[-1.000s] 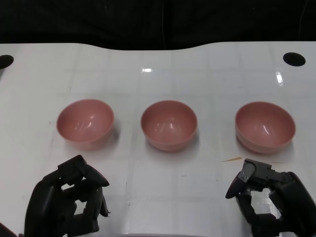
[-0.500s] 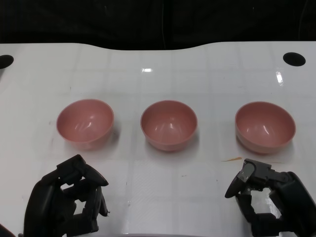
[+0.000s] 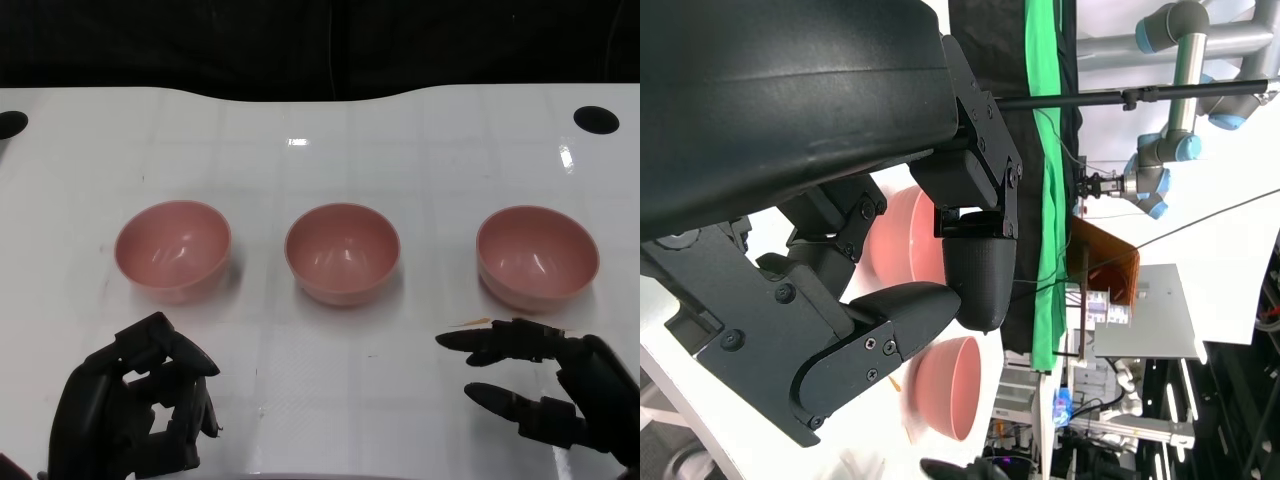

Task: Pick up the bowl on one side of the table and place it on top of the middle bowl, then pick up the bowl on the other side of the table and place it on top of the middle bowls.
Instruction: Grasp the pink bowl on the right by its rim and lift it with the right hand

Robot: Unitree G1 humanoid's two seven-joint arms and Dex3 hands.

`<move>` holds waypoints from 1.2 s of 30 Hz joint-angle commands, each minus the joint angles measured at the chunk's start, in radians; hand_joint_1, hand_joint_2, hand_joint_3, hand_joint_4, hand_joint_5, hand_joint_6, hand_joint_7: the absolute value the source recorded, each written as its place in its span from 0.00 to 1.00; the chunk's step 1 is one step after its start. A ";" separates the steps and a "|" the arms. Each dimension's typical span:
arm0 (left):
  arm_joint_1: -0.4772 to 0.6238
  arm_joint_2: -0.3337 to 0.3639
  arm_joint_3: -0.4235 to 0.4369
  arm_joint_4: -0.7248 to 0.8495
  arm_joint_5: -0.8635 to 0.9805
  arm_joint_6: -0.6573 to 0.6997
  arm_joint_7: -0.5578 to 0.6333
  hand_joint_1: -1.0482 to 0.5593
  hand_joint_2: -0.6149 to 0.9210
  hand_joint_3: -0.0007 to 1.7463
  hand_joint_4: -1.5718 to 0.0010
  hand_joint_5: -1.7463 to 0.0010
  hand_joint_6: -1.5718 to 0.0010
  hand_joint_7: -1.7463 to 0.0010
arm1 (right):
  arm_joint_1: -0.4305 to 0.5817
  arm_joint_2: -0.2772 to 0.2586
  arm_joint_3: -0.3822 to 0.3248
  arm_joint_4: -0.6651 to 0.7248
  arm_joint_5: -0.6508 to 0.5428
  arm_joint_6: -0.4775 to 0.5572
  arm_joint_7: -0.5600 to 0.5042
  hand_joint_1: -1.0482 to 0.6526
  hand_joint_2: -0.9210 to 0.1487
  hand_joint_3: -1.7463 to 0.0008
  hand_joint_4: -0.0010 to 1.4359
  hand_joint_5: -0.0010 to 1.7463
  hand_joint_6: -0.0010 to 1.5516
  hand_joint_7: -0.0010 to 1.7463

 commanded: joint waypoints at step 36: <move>0.027 0.003 -0.001 -0.035 -0.010 -0.015 -0.004 0.51 0.67 0.76 0.39 0.07 0.42 0.20 | -0.285 -0.188 0.191 -0.016 -0.550 0.648 -0.111 0.27 0.03 1.00 0.02 0.33 0.17 0.01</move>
